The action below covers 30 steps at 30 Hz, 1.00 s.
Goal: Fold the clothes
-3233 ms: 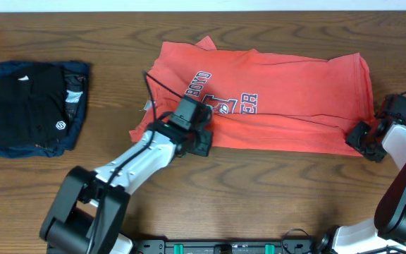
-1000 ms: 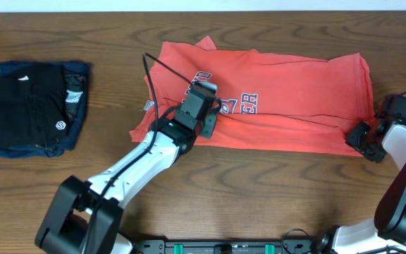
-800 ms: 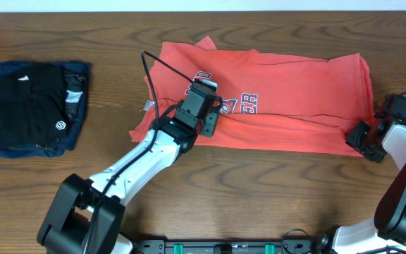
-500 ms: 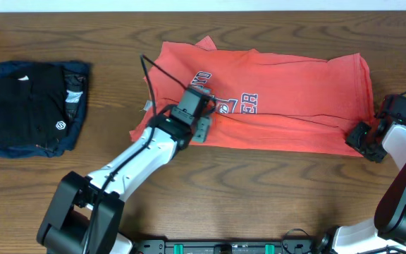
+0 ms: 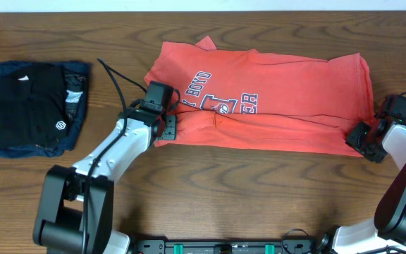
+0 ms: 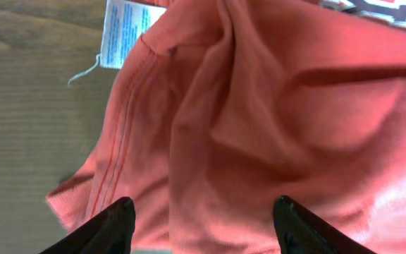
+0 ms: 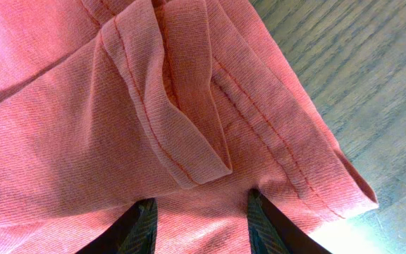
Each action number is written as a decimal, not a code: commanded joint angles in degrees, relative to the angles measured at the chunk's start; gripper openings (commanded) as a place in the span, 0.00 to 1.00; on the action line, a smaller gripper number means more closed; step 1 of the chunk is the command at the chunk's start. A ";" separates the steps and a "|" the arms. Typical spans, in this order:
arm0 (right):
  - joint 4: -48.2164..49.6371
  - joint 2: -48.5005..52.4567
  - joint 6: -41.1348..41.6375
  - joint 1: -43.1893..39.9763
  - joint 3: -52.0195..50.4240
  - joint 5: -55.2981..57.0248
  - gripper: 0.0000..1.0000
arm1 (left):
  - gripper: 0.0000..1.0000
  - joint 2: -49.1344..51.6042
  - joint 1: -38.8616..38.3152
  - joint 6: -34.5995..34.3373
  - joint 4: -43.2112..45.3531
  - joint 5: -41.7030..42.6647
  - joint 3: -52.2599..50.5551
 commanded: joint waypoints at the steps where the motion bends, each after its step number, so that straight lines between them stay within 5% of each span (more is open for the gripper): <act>1: -1.14 0.42 -0.63 0.22 -1.51 1.62 0.40 | 0.61 2.47 0.70 -0.72 0.94 3.06 -0.59; 12: -1.11 0.42 -0.63 0.22 -1.51 1.62 0.40 | 0.08 4.28 1.31 2.14 4.31 2.51 0.09; 22: -1.11 0.42 -0.63 0.22 -1.51 1.62 0.40 | 0.09 2.54 5.22 2.14 7.65 -1.84 2.12; 27: -1.11 0.42 -0.63 0.22 -1.51 1.62 0.40 | 0.42 2.51 5.68 2.12 6.21 -1.75 2.12; 30: -1.14 0.42 -0.63 0.22 -1.51 1.62 0.40 | 0.48 2.51 5.68 2.10 3.78 -0.48 2.12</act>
